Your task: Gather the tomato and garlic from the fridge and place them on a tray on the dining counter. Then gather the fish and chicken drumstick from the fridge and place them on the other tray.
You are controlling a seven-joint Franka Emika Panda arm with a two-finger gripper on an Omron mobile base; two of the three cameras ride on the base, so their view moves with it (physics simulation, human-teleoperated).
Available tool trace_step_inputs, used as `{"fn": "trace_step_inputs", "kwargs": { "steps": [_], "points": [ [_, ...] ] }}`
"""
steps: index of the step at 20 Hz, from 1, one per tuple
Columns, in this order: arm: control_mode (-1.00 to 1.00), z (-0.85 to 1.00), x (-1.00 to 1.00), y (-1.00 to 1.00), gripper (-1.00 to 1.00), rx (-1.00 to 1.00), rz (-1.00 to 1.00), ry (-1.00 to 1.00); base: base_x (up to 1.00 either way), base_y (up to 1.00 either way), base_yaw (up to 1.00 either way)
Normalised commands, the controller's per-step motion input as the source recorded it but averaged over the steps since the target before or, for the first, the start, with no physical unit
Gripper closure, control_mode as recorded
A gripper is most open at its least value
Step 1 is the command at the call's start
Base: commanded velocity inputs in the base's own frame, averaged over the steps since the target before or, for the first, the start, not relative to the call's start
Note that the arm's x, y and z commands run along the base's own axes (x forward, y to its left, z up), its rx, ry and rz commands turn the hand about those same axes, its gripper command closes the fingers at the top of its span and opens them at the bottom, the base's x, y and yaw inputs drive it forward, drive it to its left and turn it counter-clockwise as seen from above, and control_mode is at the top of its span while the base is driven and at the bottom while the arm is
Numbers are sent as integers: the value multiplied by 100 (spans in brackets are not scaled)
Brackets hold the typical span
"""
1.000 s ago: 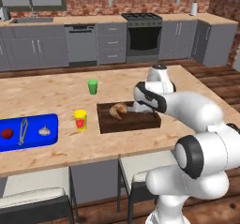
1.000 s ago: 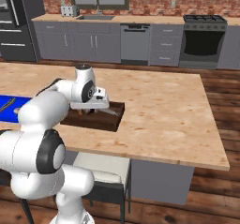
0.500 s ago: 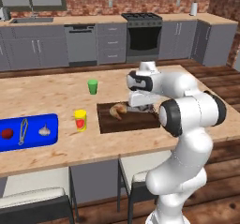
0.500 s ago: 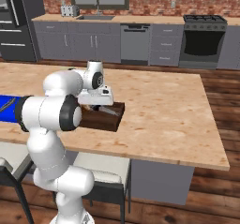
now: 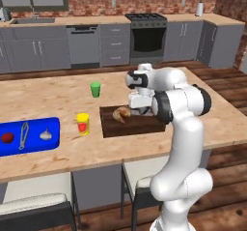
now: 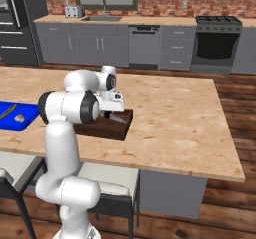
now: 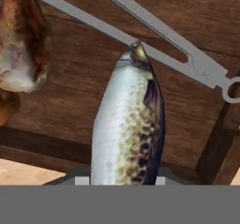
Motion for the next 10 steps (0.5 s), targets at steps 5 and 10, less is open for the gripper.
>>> {"fn": "trace_step_inputs", "kwargs": {
  "steps": [5,10],
  "points": [
    [-100,-42,26,0,100,0,0,-10,0,0,0],
    [-100,-13,1,0,100,0,-1,-20,0,0,0]
  ]
}}
